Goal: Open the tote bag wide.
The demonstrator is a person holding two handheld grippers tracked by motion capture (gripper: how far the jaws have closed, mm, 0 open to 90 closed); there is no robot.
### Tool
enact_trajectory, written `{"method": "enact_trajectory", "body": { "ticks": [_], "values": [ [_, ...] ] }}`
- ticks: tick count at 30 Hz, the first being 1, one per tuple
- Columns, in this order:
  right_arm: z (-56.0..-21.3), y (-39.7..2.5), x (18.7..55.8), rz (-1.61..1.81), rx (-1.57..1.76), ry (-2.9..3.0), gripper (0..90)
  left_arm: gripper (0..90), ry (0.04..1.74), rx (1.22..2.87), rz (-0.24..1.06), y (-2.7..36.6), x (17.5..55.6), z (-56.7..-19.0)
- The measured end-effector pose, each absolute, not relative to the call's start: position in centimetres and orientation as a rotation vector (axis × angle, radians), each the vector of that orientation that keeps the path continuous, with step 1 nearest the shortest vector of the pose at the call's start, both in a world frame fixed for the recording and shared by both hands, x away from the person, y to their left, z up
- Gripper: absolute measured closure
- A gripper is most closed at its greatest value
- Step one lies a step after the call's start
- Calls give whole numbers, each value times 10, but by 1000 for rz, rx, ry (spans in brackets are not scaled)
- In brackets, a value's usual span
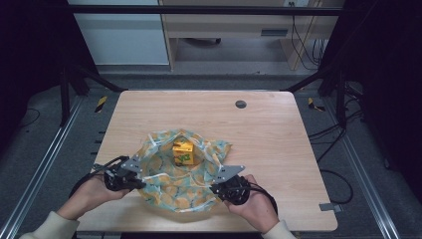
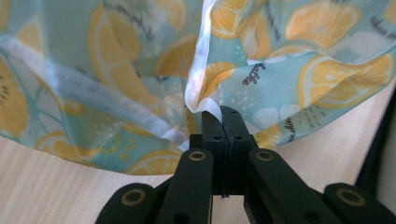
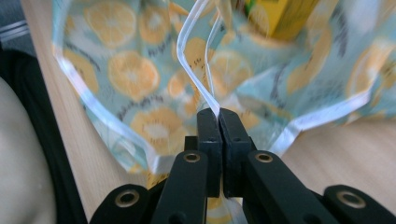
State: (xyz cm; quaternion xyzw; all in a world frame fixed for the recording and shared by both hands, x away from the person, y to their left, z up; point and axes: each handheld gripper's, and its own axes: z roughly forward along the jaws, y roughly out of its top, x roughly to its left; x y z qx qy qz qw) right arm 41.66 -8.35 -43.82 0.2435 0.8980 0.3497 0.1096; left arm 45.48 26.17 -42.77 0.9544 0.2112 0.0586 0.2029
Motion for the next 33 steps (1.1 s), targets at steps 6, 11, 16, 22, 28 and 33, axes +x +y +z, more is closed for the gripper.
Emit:
{"method": "enact_trajectory", "body": {
  "ticks": [6,11,16,22,28,33],
  "values": [
    [-456,-88,423,959,769,2669,888,898,627,2694,192,267,458,-442],
    [-457,-91,424,977,782,2666,855,858,635,2677,190,268,458,-442],
    [-443,-90,422,1037,769,2617,670,748,621,2645,249,264,452,-431],
    [-412,-91,429,1105,767,2532,538,656,589,2599,319,261,446,-412],
    [-400,-84,452,1098,813,2465,479,518,593,2546,416,254,442,-395],
    [-407,-69,478,1070,861,2449,449,373,570,2559,410,250,439,-396]
  ]
}}
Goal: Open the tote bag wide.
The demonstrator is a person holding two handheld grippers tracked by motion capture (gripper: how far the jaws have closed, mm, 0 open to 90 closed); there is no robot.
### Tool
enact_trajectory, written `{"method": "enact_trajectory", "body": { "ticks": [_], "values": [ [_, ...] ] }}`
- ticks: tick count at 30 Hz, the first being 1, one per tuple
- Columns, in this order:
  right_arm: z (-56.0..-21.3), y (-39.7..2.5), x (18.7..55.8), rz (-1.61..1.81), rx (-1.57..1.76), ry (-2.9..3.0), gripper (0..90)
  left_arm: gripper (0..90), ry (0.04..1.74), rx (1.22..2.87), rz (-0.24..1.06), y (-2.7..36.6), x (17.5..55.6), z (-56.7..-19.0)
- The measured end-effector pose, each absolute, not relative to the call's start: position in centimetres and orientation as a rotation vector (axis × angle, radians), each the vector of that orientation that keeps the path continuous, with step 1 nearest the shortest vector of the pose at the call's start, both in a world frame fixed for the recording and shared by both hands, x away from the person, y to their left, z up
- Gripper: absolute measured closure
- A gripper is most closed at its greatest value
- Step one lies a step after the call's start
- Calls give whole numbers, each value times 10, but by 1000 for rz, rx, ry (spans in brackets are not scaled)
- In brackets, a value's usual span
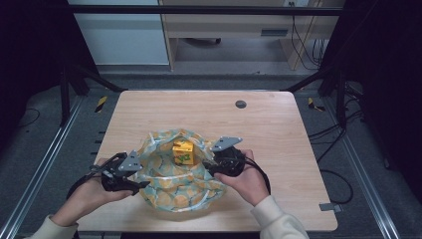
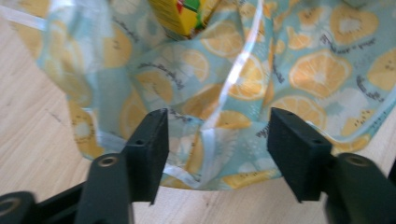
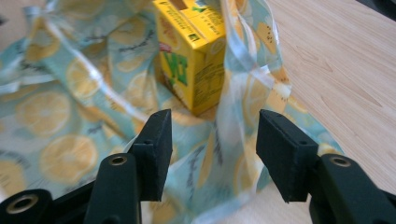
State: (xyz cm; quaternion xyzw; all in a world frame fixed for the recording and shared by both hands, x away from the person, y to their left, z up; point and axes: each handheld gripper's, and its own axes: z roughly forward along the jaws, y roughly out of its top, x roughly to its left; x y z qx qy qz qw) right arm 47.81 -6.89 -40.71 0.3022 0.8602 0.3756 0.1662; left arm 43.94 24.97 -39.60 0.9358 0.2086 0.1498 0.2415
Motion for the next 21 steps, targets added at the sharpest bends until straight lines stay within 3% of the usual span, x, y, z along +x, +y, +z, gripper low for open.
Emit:
{"method": "enact_trajectory", "body": {
  "ticks": [5,10,15,19,21],
  "values": [
    [-415,-58,496,1036,884,2452,454,275,562,2587,362,249,440,-410],
    [-418,-55,506,1014,898,2459,597,283,545,2620,319,251,440,-423],
    [-414,-56,509,1044,890,2436,814,549,541,2633,286,250,438,-434],
    [-405,-54,519,1073,888,2403,889,802,546,2644,256,247,441,-443],
    [-397,-52,527,1085,891,2382,897,864,547,2630,258,244,442,-442]
  ]
}}
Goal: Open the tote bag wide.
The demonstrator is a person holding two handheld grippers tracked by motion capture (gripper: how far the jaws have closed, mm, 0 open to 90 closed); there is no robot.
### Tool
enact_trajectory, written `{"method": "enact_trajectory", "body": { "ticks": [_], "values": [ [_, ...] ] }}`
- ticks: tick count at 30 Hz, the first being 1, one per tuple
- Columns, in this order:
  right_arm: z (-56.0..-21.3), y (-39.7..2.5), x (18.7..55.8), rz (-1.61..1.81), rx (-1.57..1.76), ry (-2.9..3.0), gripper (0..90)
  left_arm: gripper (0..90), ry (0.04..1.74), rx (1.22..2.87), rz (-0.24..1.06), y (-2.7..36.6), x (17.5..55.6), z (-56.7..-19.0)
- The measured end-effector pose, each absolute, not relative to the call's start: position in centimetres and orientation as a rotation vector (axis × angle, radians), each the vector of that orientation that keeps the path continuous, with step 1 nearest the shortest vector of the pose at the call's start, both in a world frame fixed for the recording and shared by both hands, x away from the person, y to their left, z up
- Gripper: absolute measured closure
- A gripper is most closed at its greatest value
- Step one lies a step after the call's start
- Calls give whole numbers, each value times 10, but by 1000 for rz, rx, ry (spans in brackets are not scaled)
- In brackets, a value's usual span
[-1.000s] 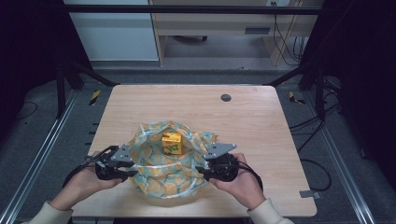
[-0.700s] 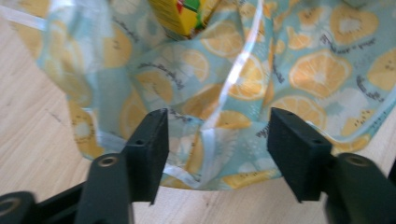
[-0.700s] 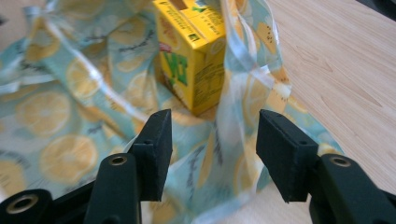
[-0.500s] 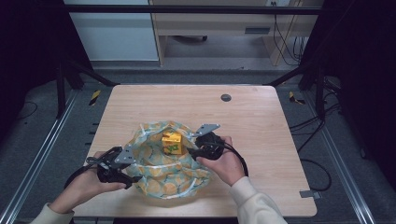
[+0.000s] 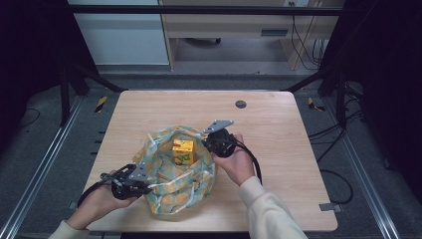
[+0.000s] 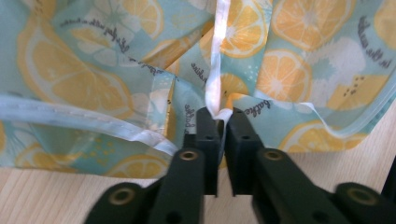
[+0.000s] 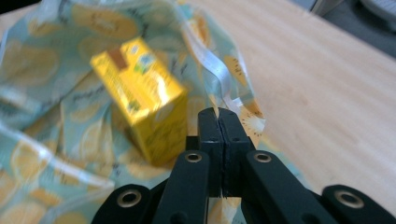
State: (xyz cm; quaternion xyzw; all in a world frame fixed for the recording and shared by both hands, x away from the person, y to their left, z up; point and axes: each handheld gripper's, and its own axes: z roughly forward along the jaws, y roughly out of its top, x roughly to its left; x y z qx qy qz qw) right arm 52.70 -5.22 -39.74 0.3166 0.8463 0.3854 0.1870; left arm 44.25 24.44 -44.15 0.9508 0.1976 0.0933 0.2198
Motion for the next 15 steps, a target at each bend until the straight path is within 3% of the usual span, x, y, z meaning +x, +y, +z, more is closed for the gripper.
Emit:
{"method": "enact_trajectory", "body": {
  "ticks": [7,15],
  "values": [
    [-375,-49,557,1098,911,2321,900,889,567,2568,311,237,449,-430],
    [-394,-60,591,1017,1025,2321,900,892,598,2559,311,230,460,-441]
  ]
}}
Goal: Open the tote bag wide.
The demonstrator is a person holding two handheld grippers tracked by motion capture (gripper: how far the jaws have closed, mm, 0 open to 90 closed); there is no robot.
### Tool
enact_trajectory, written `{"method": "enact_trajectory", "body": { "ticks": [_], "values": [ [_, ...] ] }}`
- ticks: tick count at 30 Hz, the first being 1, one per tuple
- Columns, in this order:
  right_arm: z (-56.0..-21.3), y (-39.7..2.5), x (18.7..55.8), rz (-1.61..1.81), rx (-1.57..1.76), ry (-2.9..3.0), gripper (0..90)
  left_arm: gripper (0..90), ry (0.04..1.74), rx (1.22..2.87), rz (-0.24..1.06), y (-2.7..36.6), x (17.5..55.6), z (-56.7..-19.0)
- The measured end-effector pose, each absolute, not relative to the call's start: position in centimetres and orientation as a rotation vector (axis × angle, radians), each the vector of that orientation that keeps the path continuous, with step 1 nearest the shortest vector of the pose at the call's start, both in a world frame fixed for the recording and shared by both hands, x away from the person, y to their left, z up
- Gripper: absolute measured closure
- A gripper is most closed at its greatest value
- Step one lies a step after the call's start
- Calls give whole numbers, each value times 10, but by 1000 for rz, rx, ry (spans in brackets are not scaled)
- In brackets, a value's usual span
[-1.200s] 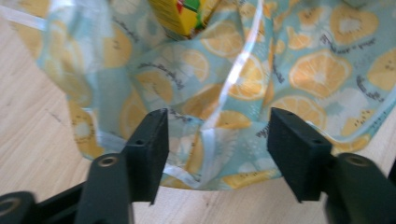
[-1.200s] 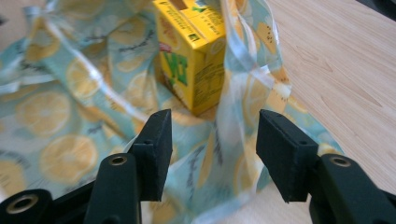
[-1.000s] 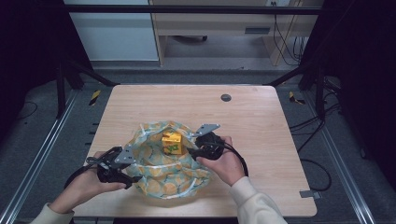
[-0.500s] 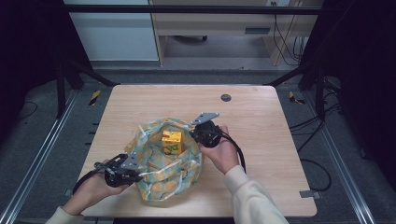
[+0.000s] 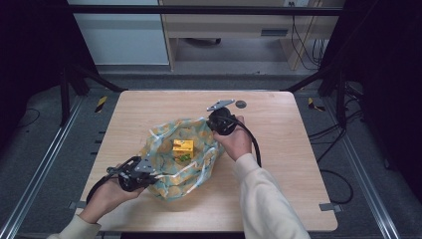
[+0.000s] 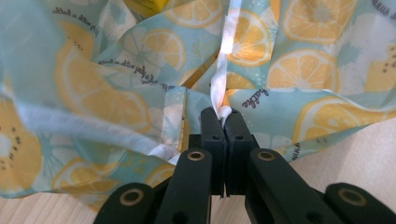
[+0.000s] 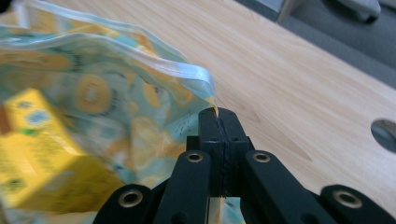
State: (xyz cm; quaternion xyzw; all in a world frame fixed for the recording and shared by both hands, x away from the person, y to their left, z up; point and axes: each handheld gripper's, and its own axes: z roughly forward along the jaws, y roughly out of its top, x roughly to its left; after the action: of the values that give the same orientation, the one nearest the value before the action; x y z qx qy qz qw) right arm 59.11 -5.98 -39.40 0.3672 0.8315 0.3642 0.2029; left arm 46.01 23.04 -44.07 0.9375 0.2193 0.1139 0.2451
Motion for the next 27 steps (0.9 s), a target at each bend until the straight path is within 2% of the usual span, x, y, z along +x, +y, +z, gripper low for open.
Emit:
{"method": "enact_trajectory", "body": {
  "ticks": [12,19,27],
  "values": [
    [-434,-79,620,926,1154,2372,900,900,628,2565,311,234,465,-450],
    [-435,-76,621,928,1149,2361,897,895,680,2550,350,238,470,-453],
    [-435,-71,625,938,1146,2363,899,900,707,2545,325,246,472,-457]
  ]
}}
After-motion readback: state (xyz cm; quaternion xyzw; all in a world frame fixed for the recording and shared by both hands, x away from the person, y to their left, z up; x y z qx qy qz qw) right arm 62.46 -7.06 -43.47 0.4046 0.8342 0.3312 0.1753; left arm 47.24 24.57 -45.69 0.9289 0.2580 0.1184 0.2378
